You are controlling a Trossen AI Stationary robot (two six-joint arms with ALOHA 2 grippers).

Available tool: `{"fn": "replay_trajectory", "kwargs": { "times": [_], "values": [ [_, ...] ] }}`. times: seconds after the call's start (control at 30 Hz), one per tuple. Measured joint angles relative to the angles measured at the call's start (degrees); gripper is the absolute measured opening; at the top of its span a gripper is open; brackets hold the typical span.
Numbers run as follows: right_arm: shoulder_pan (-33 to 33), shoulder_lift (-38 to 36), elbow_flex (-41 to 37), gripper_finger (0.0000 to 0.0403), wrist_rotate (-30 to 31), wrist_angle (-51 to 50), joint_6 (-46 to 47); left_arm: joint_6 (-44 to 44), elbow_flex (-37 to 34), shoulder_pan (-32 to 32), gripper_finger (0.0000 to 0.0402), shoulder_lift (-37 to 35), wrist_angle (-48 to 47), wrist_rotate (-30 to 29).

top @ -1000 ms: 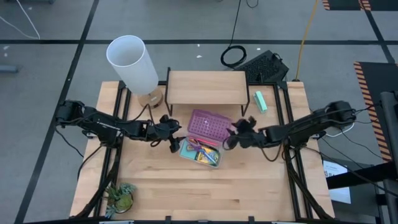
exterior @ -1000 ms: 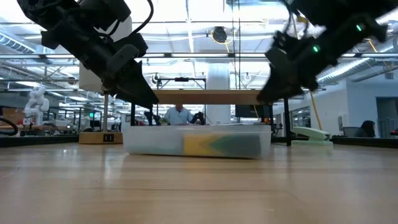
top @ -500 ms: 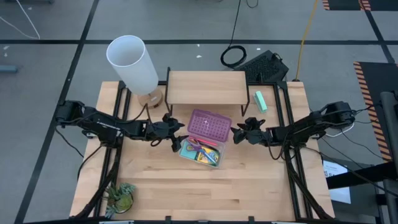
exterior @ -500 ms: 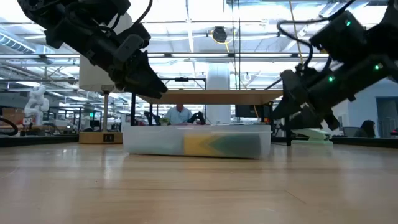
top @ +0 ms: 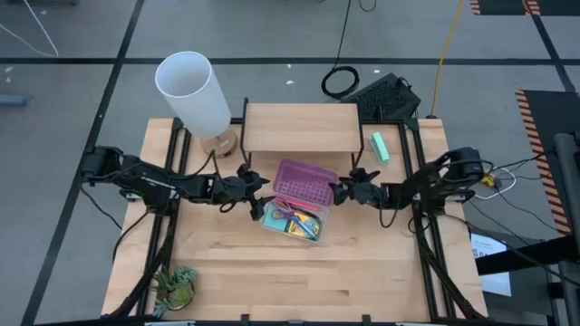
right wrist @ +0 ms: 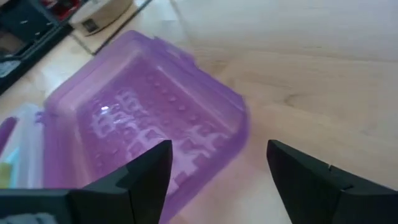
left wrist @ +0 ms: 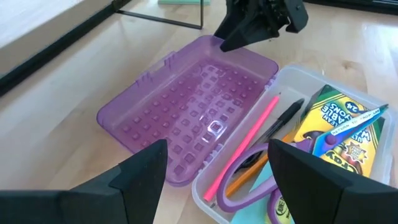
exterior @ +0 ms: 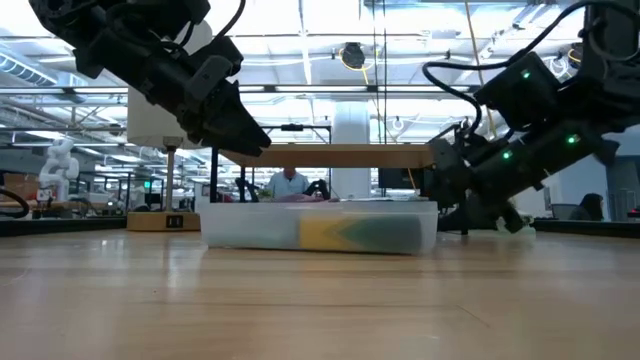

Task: Pack school essentials
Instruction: Close the violet supply box

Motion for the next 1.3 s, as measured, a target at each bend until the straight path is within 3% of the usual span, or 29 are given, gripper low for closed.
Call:
{"fn": "replay_trajectory", "kwargs": {
  "times": [0.2,0.4,0.73,1.0,1.3],
  "values": [
    [-0.49,2.51,0.00,0.0215,-3.24,6.72,-5.49,-1.28,0.00,-0.04,0.0282,0.00,-0.47,0.00],
    [-0.45,2.48,0.02,0.0151,-3.35,8.38,-8.84,-1.51,0.00,-0.11,0.0282,0.00,-0.86,0.00],
    [1.70,2.46,0.07,0.0050,-6.66,18.29,-22.75,-1.71,-0.02,-0.11,0.0282,0.00,-1.64,0.00],
    [4.19,2.48,0.04,0.0023,-5.86,24.12,-31.38,-2.43,-0.02,-0.11,0.0282,0.02,-2.12,0.00],
    [8.45,2.51,0.02,0.0018,3.64,28.71,-40.21,1.44,-0.04,0.79,0.0282,0.24,0.50,-1.15]
  ]
}}
